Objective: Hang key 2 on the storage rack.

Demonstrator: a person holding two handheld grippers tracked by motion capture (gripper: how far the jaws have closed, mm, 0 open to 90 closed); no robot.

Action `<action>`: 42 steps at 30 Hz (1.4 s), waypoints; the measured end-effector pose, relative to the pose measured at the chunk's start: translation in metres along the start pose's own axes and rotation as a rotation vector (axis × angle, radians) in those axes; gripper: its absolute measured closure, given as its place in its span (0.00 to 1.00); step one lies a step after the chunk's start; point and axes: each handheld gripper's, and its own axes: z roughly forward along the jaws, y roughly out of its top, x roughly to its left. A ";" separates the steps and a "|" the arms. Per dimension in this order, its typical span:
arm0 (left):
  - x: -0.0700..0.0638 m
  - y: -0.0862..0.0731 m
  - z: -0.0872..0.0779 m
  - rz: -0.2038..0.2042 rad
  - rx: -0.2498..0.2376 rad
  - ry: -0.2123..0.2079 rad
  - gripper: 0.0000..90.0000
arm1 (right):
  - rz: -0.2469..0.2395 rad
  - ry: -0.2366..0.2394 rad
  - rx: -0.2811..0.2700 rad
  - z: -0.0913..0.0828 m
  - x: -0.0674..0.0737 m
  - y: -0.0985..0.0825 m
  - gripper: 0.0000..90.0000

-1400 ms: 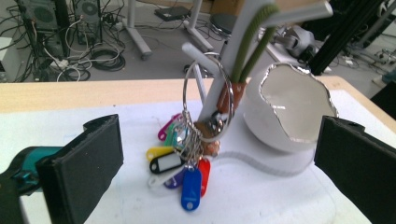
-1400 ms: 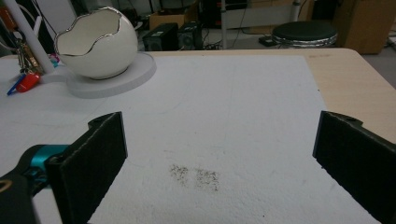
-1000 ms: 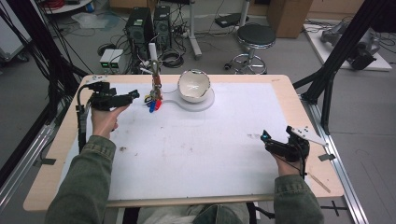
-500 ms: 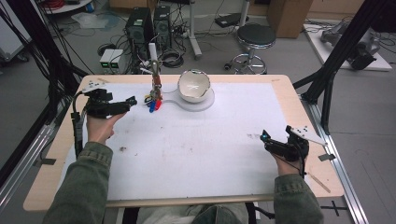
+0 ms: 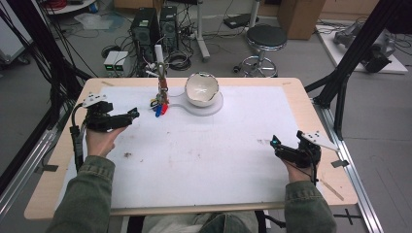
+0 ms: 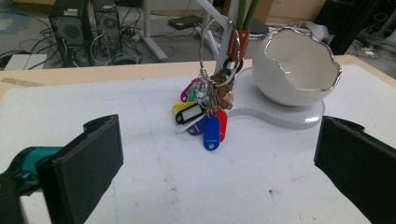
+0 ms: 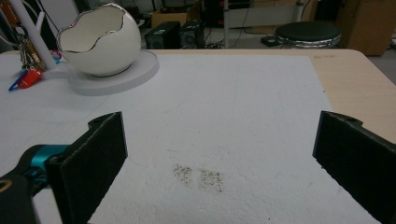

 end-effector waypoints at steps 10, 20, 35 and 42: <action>0.003 -0.015 -0.012 0.017 0.009 -0.005 0.02 | 0.007 -0.005 -0.003 -0.001 -0.001 0.000 0.02; 0.011 -0.039 -0.017 -0.001 0.010 -0.001 0.02 | -0.004 -0.016 0.006 0.002 0.002 -0.001 0.02; 0.017 -0.062 -0.033 -0.012 0.001 0.025 0.02 | 0.001 -0.023 0.008 0.003 0.001 -0.002 0.02; 0.020 -0.071 -0.038 -0.041 -0.008 0.039 0.02 | -0.004 -0.016 0.015 0.004 0.002 -0.002 0.02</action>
